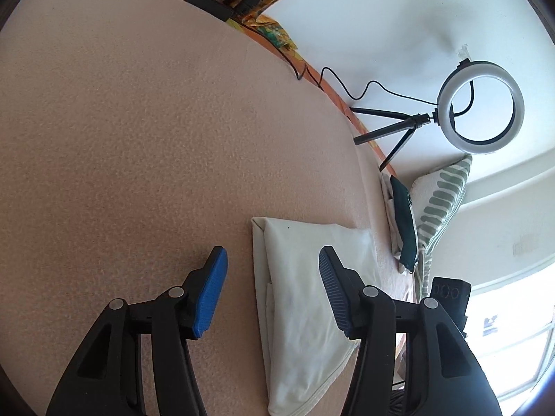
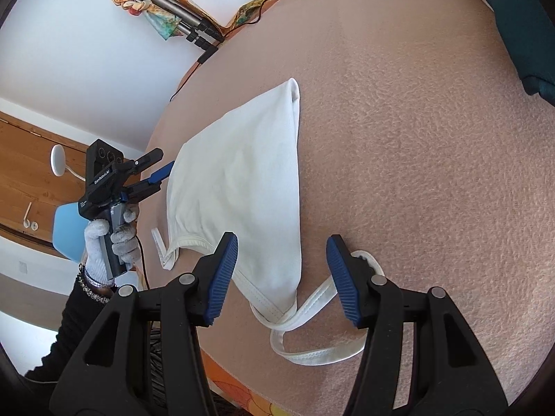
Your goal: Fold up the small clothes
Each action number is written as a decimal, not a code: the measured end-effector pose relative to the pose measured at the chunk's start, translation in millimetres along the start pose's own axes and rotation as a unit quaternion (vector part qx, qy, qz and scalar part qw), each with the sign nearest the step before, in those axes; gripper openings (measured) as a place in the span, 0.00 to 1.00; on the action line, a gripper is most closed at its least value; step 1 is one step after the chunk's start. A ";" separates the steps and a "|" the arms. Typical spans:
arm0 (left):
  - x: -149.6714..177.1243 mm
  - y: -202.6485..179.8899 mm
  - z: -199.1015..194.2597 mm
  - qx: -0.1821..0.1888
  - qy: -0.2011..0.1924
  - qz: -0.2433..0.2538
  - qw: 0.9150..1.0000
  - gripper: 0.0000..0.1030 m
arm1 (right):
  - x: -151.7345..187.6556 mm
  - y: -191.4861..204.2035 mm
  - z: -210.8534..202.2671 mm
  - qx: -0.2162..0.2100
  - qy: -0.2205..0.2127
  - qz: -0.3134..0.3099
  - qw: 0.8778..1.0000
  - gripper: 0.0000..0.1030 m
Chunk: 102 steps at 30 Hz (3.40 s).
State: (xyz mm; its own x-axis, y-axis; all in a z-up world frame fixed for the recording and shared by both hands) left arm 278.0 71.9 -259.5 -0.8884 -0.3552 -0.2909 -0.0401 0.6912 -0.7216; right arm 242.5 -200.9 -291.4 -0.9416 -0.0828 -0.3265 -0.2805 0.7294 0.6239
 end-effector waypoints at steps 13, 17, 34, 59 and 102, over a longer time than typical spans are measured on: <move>-6.4 -8.4 16.4 0.003 0.001 0.025 1.000 0.53 | 18.3 2.1 -4.6 -0.033 0.011 0.026 0.999 0.44; -3.9 -16.7 22.8 0.005 -0.002 0.046 0.999 0.52 | 19.2 6.9 -2.1 -0.044 0.013 0.032 0.998 0.44; 2.1 -41.0 23.5 -0.086 -0.056 0.163 0.981 0.08 | 20.0 28.9 5.5 0.055 -0.003 -0.027 0.998 0.10; 29.9 -187.8 -34.7 -0.108 -0.175 0.365 0.908 0.07 | 12.3 79.4 -68.3 0.203 -0.113 -0.177 0.956 0.07; 27.7 -438.3 172.7 0.014 -0.166 0.452 0.876 0.07 | -74.0 -128.6 -318.3 0.423 -0.210 -0.143 0.870 0.06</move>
State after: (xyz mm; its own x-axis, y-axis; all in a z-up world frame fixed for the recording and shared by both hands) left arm 349.9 -349.6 -59.8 -0.3695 0.1621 -0.9150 0.6262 0.7710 -0.1163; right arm 288.8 -504.6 -121.5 -0.6551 -0.2162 -0.7240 -0.0867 0.9734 -0.2123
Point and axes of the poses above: each gripper's, at about its wrist camera, not at the fingertips, and z roughly the way its jaws point, y to its left, x to its underside, the point moved 9 cm from there along z, roughly the way its jaws point, and after that the axes turned 2 degrees about -y, right-handed, at the moved point
